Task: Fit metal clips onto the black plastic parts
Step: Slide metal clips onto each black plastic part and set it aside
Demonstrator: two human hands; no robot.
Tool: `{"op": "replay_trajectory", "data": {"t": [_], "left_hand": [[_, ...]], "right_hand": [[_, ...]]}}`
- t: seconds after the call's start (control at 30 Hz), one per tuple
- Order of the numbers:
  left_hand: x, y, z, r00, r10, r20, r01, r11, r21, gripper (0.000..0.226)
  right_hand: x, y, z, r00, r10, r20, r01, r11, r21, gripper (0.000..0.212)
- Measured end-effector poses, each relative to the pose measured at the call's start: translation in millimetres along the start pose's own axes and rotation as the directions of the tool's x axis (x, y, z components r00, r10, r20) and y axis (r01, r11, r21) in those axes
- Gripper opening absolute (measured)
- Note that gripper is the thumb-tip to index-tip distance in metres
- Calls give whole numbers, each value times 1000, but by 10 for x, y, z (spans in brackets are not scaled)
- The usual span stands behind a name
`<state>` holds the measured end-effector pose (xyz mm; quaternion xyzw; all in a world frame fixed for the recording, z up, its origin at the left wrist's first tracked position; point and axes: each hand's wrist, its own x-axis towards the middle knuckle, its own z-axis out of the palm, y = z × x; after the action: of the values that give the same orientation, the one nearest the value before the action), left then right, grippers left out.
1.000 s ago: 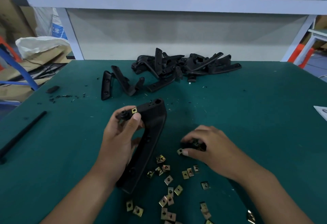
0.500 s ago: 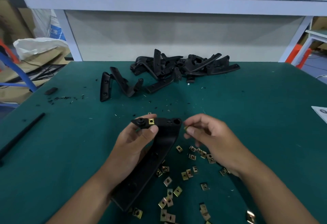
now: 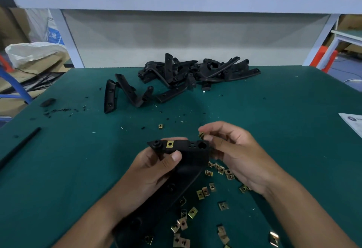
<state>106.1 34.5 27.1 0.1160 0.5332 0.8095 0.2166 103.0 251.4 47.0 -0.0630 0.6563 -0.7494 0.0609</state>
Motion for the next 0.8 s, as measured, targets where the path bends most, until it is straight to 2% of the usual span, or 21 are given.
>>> {"op": "replay_trajectory", "data": {"t": [0.17, 0.2, 0.37, 0.5, 0.8], "left_hand": [[0, -31, -26, 991, -32, 129, 45, 994, -98, 38], [-7, -24, -27, 992, -29, 124, 38, 997, -73, 36], [-40, 30, -9, 995, 66, 79, -85, 961, 263, 23], [-39, 31, 24, 990, 118, 79, -140, 910, 391, 24], [-37, -1, 27, 962, 266, 60, -262, 843, 469, 20]], "right_hand": [[-4, -16, 13, 1000, 5, 21, -5, 999, 32, 19], [-7, -21, 11, 1000, 4, 18, -5, 999, 45, 19], [-46, -81, 5, 999, 30, 25, -32, 996, 84, 22], [-73, -132, 50, 994, 74, 85, -77, 997, 30, 14], [-87, -151, 57, 987, 112, 113, -114, 993, 13, 13]]}}
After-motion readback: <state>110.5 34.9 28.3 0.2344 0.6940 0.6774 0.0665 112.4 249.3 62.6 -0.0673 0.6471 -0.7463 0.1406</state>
